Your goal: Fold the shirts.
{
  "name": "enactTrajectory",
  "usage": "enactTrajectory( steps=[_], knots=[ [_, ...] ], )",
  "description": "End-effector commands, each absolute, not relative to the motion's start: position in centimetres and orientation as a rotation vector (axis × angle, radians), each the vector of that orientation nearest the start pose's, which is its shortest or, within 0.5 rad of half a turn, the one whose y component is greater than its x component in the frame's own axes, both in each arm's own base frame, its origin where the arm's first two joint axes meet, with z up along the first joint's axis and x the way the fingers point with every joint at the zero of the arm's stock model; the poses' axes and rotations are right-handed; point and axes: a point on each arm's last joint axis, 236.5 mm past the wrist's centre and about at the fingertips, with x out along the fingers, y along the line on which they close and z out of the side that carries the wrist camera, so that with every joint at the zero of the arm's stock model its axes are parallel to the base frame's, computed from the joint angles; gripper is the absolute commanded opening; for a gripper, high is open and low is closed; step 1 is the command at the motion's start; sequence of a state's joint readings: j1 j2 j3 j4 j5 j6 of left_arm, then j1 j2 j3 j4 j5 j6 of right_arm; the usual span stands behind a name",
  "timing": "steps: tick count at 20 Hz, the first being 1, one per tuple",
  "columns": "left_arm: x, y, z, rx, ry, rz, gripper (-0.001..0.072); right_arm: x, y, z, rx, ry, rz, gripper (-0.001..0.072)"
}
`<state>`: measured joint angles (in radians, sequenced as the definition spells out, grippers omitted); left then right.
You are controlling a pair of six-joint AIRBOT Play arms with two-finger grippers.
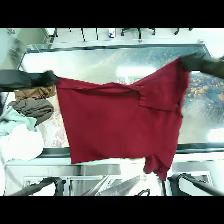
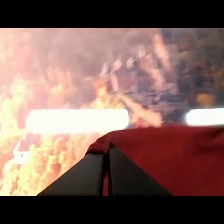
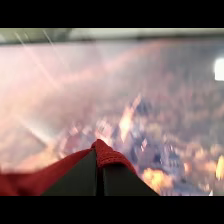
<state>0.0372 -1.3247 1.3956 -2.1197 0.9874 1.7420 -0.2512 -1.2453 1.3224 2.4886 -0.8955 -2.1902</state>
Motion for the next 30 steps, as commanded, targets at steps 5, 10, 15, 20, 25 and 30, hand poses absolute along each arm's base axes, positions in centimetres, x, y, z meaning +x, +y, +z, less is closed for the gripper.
enactTrajectory(
  steps=[5, 10, 15, 20, 25, 30],
  knots=[
    [57.5, -9.4, -9.4, -0.400, 1.156, -0.295, 0.0015, 58.8, -1.5, -3.8, 0.582, 0.818, 0.211, 0.0021],
    [62.0, -8.4, -8.5, -0.447, 1.099, -0.272, 0.0015, 62.8, -2.7, -3.4, 0.611, 0.813, 0.225, 0.0021],
    [61.7, -8.4, -6.4, -0.439, 1.079, -0.276, 0.0015, 59.5, -3.1, -1.8, 0.393, 0.991, 0.269, 0.0021],
    [57.7, -7.5, -9.0, -0.310, 1.270, -0.225, 0.0014, 53.7, -5.7, -3.7, 0.169, 1.253, 0.170, 0.0020],
    [56.9, -5.7, -10.4, -0.131, 1.315, -0.101, 0.0015, 52.5, -5.3, -8.9, 0.109, 1.318, 0.067, 0.0021],
    [57.1, -6.1, -10.7, -0.130, 1.306, -0.105, 0.0015, 52.6, -6.0, -10.0, 0.031, 1.317, -0.008, 0.0021]
  ],
)
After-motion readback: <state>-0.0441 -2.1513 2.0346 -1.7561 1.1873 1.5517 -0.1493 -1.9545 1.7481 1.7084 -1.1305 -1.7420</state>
